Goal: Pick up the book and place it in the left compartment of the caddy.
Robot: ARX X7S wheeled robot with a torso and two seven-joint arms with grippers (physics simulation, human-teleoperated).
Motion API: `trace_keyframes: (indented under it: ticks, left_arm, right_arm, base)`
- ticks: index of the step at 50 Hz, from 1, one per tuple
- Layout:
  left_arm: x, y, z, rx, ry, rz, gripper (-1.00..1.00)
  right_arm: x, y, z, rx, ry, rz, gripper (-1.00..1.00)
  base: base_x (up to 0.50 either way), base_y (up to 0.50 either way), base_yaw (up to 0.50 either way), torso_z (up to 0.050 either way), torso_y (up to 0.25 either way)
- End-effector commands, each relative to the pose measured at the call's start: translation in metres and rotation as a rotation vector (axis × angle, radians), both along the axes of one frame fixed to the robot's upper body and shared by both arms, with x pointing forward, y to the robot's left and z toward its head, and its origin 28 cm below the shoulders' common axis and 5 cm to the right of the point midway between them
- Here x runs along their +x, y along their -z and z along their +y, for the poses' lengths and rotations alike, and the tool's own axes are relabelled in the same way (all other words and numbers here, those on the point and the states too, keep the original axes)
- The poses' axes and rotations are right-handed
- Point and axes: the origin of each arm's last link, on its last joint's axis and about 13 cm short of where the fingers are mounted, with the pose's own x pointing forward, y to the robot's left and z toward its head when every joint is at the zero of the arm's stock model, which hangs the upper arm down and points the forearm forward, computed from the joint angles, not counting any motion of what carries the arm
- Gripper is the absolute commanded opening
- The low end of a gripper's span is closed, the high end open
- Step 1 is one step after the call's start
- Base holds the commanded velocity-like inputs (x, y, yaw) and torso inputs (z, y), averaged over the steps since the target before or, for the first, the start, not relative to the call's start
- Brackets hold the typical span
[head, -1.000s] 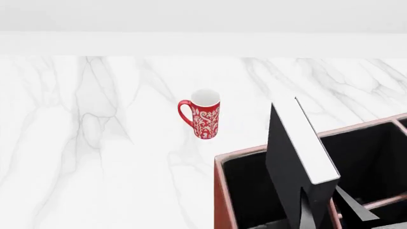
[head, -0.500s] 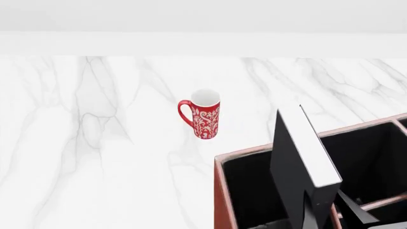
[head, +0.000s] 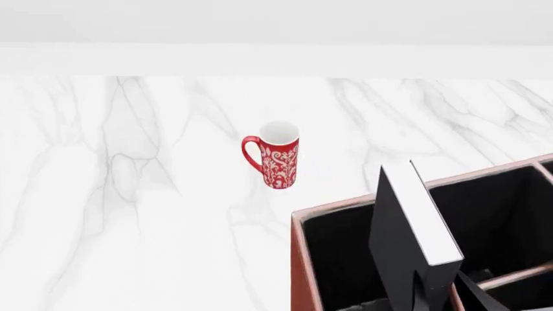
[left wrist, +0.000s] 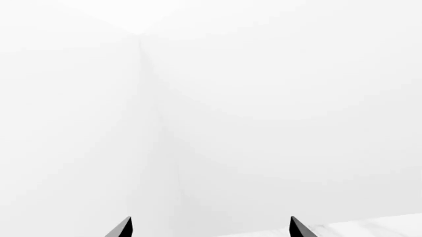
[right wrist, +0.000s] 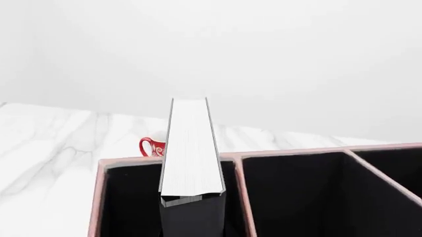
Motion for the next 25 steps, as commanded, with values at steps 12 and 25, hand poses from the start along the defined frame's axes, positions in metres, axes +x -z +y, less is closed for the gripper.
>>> trace_keyframes:
  ticks: [12,25]
  left_arm:
    - [-0.0013,0.0002,0.0006,0.002,-0.002,-0.002,1.0]
    - [-0.0016,0.0004,0.0005,0.0,-0.001,-0.003,1.0]
  right_arm:
    - [0.009,-0.0073,-0.003,-0.021,0.012,-0.099,-1.0]
    - [0.0041,-0.0035,-0.0007,-0.013,0.004,-0.089,-1.0]
  base:
    - [0.0,0.0,0.0,0.0,0.002]
    - [0.0,0.0,0.0,0.0,0.001]
